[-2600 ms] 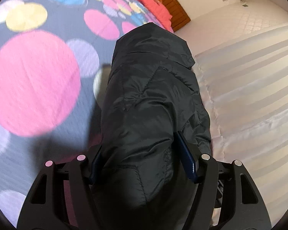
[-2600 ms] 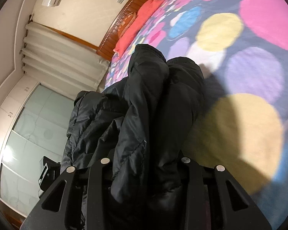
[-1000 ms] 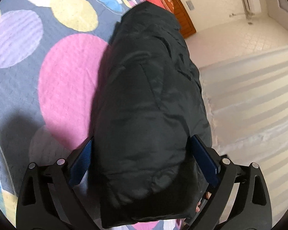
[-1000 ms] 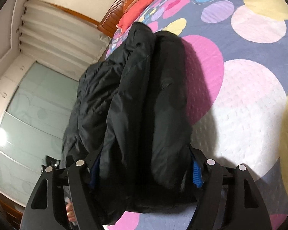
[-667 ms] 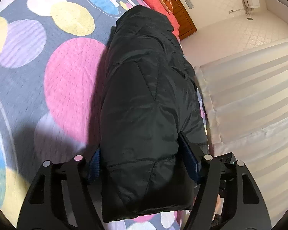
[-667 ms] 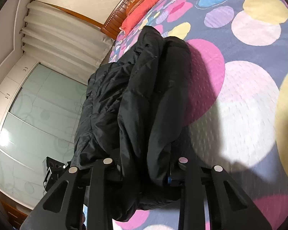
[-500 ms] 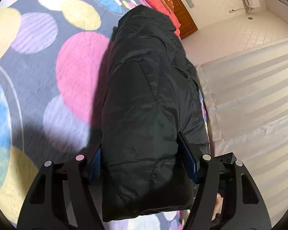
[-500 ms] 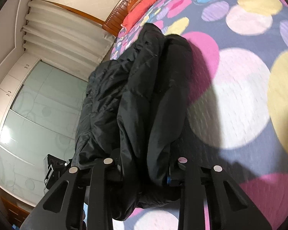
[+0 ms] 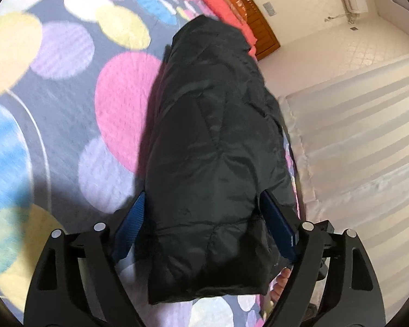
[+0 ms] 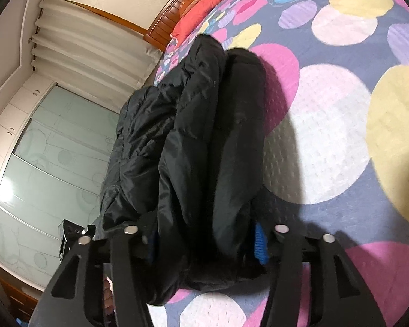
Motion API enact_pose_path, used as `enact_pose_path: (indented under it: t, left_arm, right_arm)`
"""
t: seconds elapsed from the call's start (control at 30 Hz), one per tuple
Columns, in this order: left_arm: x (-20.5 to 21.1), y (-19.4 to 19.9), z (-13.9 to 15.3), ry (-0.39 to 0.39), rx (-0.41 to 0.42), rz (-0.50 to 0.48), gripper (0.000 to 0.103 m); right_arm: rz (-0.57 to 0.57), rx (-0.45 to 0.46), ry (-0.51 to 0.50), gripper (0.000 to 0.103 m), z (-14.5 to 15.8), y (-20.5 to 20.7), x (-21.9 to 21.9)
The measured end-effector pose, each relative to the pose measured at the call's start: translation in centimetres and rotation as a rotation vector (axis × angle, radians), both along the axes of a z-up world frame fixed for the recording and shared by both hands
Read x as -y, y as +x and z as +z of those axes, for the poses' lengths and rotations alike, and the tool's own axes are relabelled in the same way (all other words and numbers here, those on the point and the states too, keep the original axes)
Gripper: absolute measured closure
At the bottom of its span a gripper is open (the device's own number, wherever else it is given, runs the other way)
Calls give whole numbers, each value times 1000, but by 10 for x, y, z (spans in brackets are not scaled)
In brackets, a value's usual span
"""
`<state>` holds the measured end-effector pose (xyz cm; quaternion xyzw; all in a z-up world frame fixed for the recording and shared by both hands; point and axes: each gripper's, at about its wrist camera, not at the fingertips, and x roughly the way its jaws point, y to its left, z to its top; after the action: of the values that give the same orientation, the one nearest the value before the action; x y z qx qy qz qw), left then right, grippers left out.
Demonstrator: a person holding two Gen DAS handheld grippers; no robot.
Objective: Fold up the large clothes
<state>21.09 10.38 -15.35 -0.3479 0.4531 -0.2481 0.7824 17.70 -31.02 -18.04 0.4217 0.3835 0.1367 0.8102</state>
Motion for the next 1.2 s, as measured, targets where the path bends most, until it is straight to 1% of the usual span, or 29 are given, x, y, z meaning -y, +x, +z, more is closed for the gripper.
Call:
enact_pose_path:
  t: [0.1, 0.2, 0.33, 0.43, 0.5, 0.53, 0.6, 0.63, 0.7, 0.8, 0.83, 0.97, 1.03, 1.2]
  left_arm:
    - [-10, 3, 6, 3, 27, 21, 15]
    - [-13, 19, 6, 15, 16, 37, 15]
    - [2, 47, 8, 38, 13, 17, 15]
    - [12, 66, 7, 61, 7, 4, 15]
    - [16, 72, 6, 76, 2, 0, 15]
    - [18, 75, 6, 95, -2, 1, 16]
    - [21, 76, 6, 114, -2, -7, 22]
    - [23, 76, 5, 130, 1, -8, 22]
    - [26, 76, 5, 151, 10, -8, 22]
    - [26, 76, 3, 147, 13, -6, 22]
    - [26, 76, 3, 147, 12, -5, 21]
    - [25, 72, 6, 151, 7, 7, 20]
    - [25, 68, 10, 168, 11, 20, 20]
    - [28, 50, 22, 226, 35, 44, 18]
  right_arm:
    - [-13, 15, -7, 40, 8, -1, 11]
    - [-30, 18, -3, 40, 14, 9, 20]
    - [-61, 21, -21, 39, 21, 43, 30]
    - [-85, 11, -25, 39, 18, 63, 35]
    - [-95, 3, -13, 40, 14, 77, 37]
    - [-96, -8, -13, 50, 11, 81, 37]
    - [-93, -38, -21, 63, 5, 86, 36]
    - [-93, -46, -17, 67, 1, 87, 37]
    - [-94, -51, -6, 68, -4, 86, 38]
    - [-96, -40, -17, 68, -3, 85, 38]
    - [-96, -37, -27, 65, 0, 84, 37]
    - [-110, -34, -53, 62, 11, 77, 34]
    - [-119, -27, -47, 59, 16, 68, 34]
    - [-141, -4, -32, 55, 24, 41, 32]
